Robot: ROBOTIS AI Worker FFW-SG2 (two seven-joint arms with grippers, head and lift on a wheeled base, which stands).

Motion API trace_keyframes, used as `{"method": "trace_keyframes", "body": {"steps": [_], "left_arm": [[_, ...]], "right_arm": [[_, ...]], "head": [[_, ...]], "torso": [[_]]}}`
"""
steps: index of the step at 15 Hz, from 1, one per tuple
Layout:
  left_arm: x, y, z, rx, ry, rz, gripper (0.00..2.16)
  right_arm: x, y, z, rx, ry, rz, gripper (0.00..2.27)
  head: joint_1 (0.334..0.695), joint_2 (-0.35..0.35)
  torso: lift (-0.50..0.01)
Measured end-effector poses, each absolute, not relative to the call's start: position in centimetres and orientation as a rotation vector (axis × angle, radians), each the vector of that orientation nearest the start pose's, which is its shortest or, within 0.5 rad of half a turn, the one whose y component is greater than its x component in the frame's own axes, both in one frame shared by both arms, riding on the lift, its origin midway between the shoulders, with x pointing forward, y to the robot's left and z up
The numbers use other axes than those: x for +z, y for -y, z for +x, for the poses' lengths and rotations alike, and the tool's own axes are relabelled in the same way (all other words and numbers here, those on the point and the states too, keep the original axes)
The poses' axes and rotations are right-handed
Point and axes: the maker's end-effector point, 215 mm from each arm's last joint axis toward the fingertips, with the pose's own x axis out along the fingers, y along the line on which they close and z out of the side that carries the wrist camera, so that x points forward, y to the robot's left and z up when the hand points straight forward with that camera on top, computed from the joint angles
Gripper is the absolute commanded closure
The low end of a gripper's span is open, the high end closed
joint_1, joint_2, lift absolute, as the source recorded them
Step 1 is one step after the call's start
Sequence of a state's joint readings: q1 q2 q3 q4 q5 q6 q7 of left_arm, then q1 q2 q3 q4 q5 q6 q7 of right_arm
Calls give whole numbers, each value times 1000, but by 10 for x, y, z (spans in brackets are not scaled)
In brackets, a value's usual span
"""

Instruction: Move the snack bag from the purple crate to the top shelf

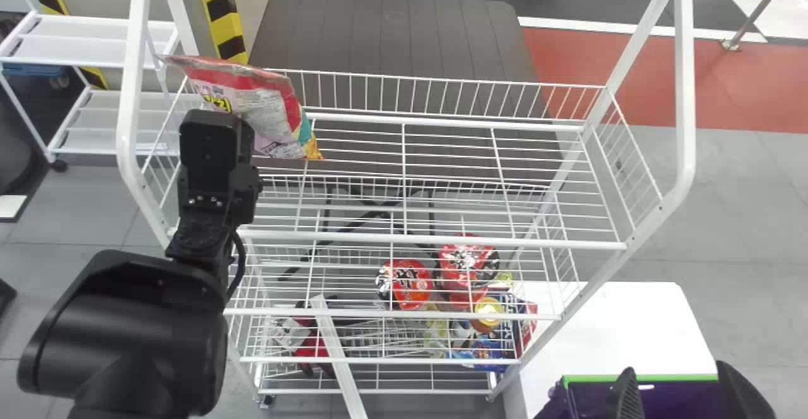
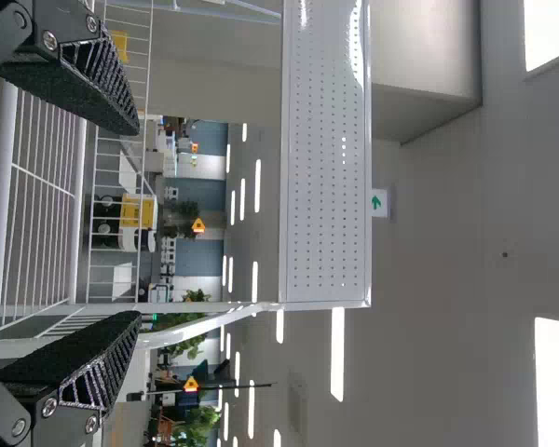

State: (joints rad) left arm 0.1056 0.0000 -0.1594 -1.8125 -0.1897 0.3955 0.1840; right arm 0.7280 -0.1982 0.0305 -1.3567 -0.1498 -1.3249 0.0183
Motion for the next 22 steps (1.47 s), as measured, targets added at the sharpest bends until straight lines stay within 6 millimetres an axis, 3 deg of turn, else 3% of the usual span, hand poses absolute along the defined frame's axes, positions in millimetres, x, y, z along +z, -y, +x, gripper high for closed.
{"method": "trace_keyframes", "body": {"steps": [3,9,13,20,22], "left_arm": [[-367,-187,556,71,-223,229,1420],[-354,-194,558,90,-244,247,1409],[-358,-201,571,133,-319,288,1409],[-364,-197,589,167,-409,401,1393],[-366,-198,593,170,-420,418,1271]], "right_arm": [[-363,283,231,54,388,-39,124],[-366,282,234,56,388,-37,124],[-367,282,235,55,391,-37,124],[-370,288,237,50,407,-45,124],[-371,289,239,48,410,-46,124]], "head": [[695,-137],[695,-127],[695,-115],[695,-125],[695,-124]], "torso": [[-1],[-1],[-1],[-1],[-1]]}}
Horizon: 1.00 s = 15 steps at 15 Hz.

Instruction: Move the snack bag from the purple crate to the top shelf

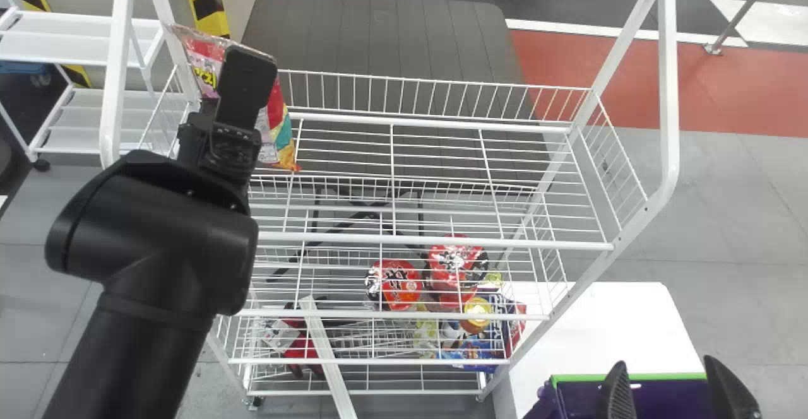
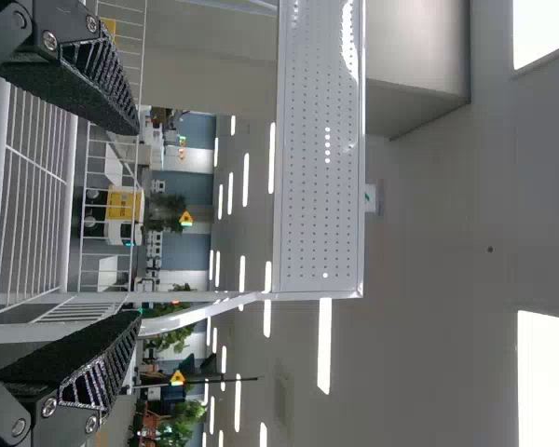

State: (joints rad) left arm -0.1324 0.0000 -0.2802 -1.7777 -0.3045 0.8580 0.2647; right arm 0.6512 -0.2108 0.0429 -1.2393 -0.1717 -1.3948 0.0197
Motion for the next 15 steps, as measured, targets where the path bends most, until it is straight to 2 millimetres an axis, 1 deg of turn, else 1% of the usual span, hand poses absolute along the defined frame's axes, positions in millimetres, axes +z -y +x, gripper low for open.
{"method": "trace_keyframes", "body": {"steps": [2,3,4,5,6,7,12,15], "left_arm": [[-365,-198,598,171,-423,424,1166],[-364,-199,600,172,-423,426,1055],[-364,-199,602,172,-424,428,687],[-364,-199,604,172,-425,429,367],[-363,-199,606,171,-424,428,137],[-362,-198,608,170,-423,428,26],[-361,-195,610,165,-422,429,29],[-366,-196,605,165,-432,432,39]], "right_arm": [[-371,291,241,45,411,-47,124],[-372,291,242,43,412,-46,124],[-372,292,243,42,411,-47,124],[-373,292,244,41,410,-47,124],[-374,293,245,40,408,-47,124],[-375,293,246,39,407,-48,124],[-375,295,247,38,407,-49,124],[-375,295,247,40,409,-50,124]], "head": [[695,-124],[695,-124],[695,-124],[695,-123],[695,-124],[695,-125],[695,-129],[695,-131]], "torso": [[-1],[-1],[-1],[-1],[-1],[-1],[-1],[-1]]}}
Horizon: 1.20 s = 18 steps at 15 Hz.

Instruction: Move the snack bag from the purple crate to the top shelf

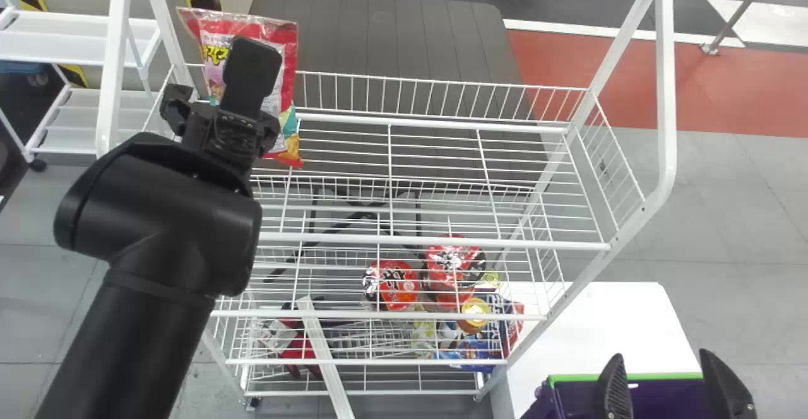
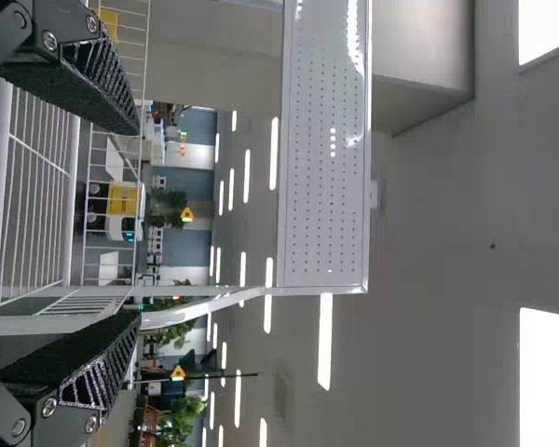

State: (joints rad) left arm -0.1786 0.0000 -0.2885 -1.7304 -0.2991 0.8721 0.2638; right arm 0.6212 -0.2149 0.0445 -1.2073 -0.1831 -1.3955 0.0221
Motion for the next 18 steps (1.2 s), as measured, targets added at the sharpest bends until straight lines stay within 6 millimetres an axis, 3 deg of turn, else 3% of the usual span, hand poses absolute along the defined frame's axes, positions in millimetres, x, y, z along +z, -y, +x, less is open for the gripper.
{"method": "trace_keyframes", "body": {"steps": [5,10,14,18], "left_arm": [[-356,-195,582,152,-421,390,39],[-319,-189,527,87,-411,256,39],[-295,-192,462,25,-344,109,43],[-238,-198,431,-2,-46,59,46]], "right_arm": [[-375,292,247,47,409,-47,124],[-370,286,253,61,412,-43,124],[-357,278,277,76,352,-31,124],[-325,280,314,72,282,-36,124]], "head": [[695,-130],[695,-139],[695,-137],[695,-126]], "torso": [[-1],[-1],[-1],[-1]]}}
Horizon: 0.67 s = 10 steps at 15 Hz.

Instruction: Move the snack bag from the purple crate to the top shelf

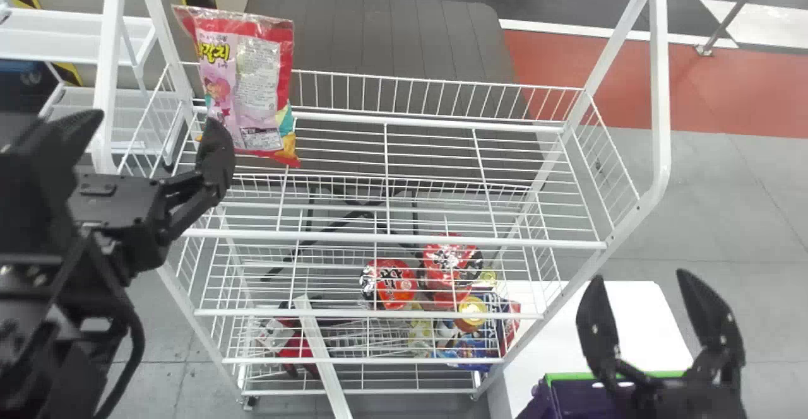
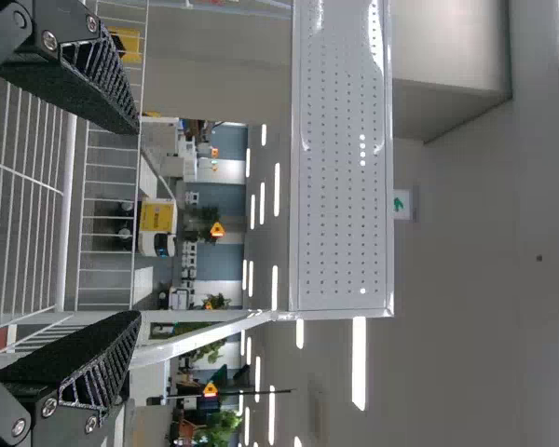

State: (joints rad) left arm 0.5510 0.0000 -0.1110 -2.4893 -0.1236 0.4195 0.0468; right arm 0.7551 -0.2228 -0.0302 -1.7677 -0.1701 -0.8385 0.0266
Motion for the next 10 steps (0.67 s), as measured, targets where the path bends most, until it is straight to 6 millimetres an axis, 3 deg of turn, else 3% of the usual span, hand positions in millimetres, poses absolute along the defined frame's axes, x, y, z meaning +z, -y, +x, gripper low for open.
{"method": "trace_keyframes", "body": {"steps": [3,5,7,10], "left_arm": [[-224,-202,411,2,107,21,73],[-217,-202,391,8,228,-11,83],[-231,-199,373,14,252,-29,87],[-273,-190,358,27,189,-30,87]], "right_arm": [[-304,279,338,76,208,-19,124],[-295,272,340,93,174,5,124],[-295,263,337,102,149,27,124],[-309,244,329,125,94,49,124]], "head": [[695,-121],[695,-111],[695,-106],[695,-93]], "torso": [[-1],[-1],[-1],[-1]]}}
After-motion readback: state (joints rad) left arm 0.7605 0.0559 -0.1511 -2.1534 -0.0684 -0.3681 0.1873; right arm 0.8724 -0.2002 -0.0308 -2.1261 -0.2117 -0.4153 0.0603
